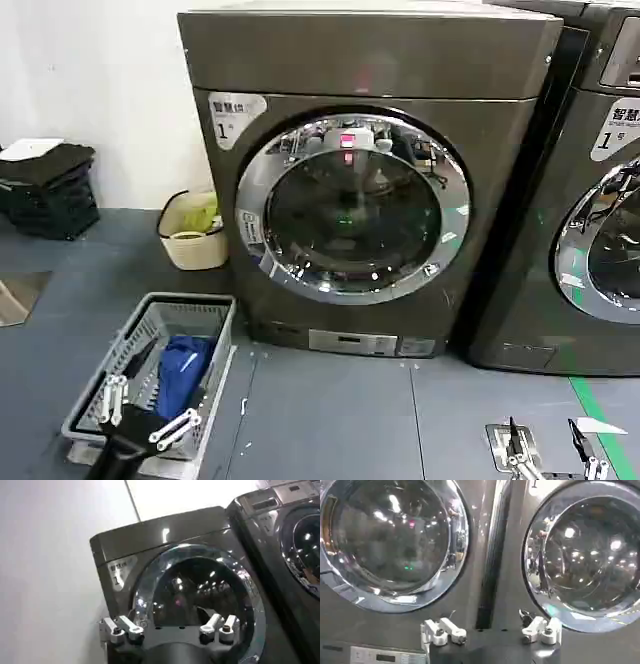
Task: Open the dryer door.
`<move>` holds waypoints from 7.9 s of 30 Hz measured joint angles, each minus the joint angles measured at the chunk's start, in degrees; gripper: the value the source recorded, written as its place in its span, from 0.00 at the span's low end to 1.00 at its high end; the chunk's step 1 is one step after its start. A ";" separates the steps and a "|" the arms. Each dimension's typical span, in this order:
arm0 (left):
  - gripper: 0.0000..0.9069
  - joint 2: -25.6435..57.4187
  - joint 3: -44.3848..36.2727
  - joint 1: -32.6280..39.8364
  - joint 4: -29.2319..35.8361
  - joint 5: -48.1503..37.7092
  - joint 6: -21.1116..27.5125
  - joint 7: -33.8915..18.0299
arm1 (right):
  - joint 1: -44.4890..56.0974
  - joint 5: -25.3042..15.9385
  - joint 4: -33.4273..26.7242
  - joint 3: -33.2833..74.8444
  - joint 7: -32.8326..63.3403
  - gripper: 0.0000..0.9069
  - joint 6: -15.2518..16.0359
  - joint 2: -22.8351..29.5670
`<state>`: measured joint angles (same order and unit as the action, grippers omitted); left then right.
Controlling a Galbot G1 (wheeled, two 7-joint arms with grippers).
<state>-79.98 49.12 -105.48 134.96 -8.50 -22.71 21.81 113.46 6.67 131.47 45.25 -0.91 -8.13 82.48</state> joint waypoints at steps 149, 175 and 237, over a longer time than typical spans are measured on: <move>1.00 -5.77 2.51 -4.46 6.10 3.92 -0.79 1.47 | -100.83 15.62 -64.74 -63.87 -15.70 1.00 3.71 -5.03; 1.00 -4.31 5.13 -2.37 3.50 1.03 0.08 1.45 | -100.89 25.70 -57.90 -68.46 -28.63 1.00 -0.55 -11.22; 1.00 22.05 -10.68 33.06 -16.04 -7.26 7.87 2.09 | -74.79 45.75 -28.67 -44.28 -72.00 1.00 -7.97 -48.91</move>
<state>-57.93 38.44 -72.42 118.92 -15.77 -14.84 23.90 38.68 52.42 102.80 0.97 -72.91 -16.10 33.57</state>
